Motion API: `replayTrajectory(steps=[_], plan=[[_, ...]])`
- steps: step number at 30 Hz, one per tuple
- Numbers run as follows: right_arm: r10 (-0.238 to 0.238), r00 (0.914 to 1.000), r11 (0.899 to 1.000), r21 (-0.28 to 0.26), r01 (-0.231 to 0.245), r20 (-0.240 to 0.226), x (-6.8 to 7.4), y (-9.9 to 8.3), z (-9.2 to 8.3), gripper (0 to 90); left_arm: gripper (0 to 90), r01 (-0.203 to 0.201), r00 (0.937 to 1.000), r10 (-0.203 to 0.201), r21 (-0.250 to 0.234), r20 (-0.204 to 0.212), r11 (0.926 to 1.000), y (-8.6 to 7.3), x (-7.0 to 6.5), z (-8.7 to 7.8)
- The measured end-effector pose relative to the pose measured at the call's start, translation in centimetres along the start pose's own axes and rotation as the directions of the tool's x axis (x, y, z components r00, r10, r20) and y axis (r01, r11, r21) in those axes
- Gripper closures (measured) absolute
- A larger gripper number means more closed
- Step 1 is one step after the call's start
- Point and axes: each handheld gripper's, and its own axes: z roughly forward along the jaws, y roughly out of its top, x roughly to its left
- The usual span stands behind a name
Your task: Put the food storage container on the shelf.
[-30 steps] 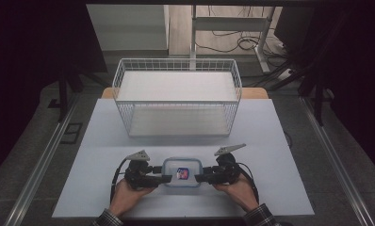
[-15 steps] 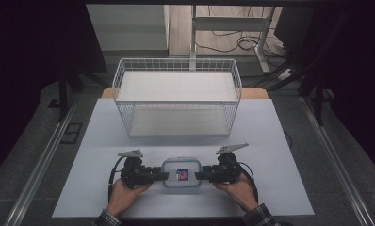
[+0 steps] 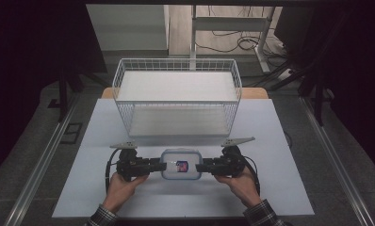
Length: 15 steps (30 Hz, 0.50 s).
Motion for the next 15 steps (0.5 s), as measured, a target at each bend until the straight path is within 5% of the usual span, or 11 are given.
replayTrajectory(steps=[3,15], plan=[[0.006,0.9995,0.999,-0.034,-0.007,-0.032,0.0,0.8,-0.7,59.2,57.7,-0.008,0.9999,0.009,-0.017,0.008,0.9998,0.9,-0.2,-0.3],[-0.017,0.9997,0.998,-0.060,0.016,-0.015,0.4,4.1,-2.0,59.0,57.6,-0.039,0.9992,0.038,-0.038,-0.009,0.9985,5.1,-1.1,-1.3]])
